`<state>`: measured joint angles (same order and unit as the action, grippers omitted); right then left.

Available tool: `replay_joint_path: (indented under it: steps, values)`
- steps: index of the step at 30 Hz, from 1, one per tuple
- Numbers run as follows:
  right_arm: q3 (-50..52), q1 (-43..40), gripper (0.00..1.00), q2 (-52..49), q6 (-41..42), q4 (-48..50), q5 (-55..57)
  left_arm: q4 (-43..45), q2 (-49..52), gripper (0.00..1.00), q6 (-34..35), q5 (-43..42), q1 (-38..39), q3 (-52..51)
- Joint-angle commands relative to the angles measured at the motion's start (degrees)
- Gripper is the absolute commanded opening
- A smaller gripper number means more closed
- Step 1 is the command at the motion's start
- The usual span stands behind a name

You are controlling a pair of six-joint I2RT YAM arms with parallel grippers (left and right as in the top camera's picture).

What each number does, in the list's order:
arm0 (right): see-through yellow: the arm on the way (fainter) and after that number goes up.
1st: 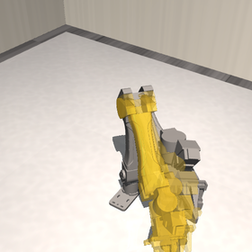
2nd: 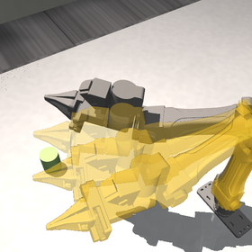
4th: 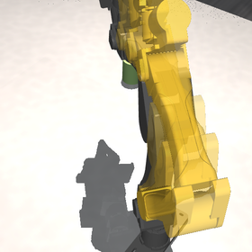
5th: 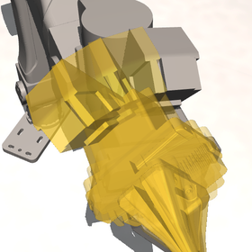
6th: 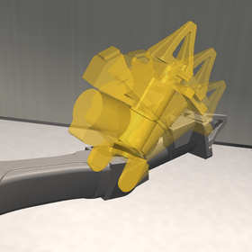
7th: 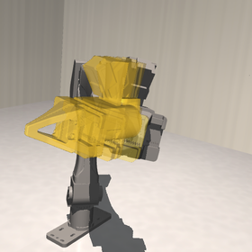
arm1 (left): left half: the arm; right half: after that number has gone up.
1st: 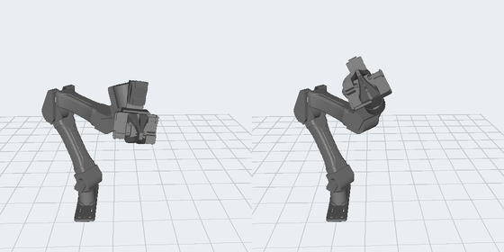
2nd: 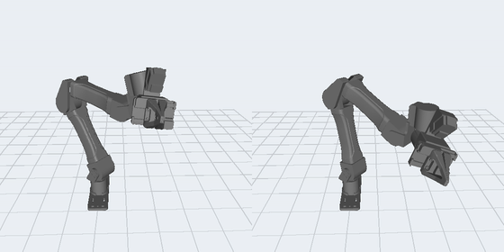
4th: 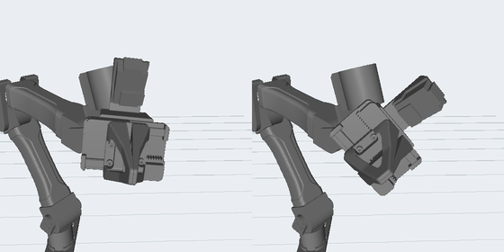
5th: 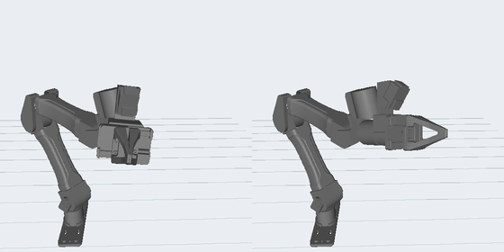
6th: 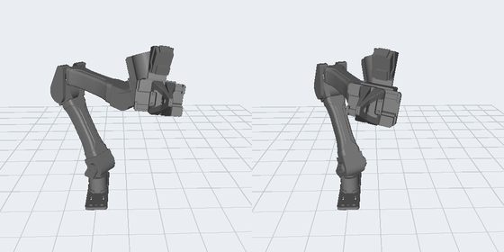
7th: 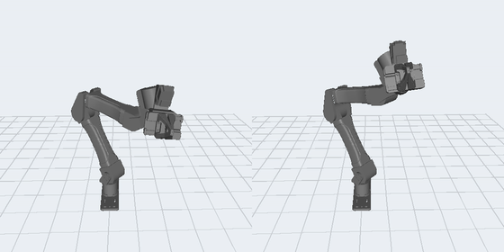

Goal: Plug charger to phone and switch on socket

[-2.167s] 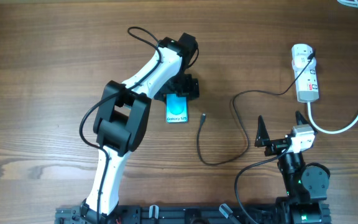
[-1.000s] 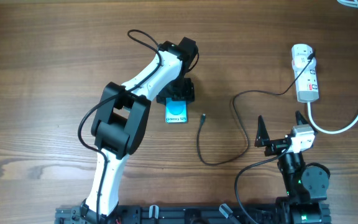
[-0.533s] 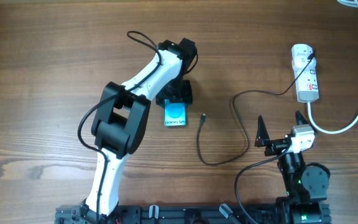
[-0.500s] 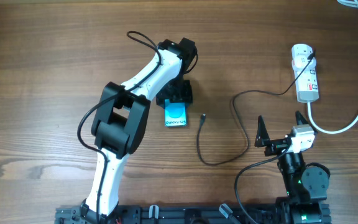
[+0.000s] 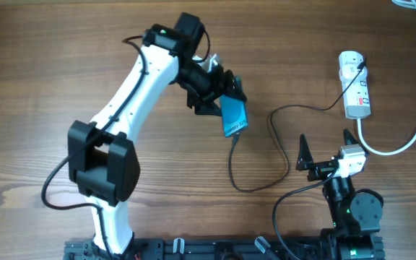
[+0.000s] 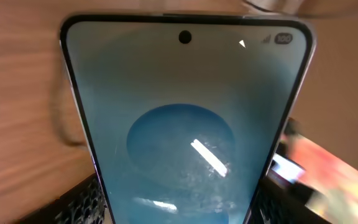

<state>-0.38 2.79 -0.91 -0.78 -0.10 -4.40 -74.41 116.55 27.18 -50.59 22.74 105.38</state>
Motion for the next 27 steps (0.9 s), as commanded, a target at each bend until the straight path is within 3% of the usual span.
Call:
replay_joint_path:
  steps: [1, 10, 27]
  values:
    - [0.09, -0.24, 1.00, 0.37, -0.72, 0.15, 0.98, -0.02, -2.23, 0.66, 0.24, -22.88, -2.64, 1.51]
    - [0.09, -0.24, 1.00, 0.37, -0.72, 0.15, 0.98, -0.02, -2.23, 0.66, 0.26, -39.71, -8.44, 1.49]
    - [0.09, -0.24, 1.00, 0.37, -0.72, 0.15, 0.98, -4.98, -2.23, 0.66, 3.76, -39.78, -13.70, 1.51]
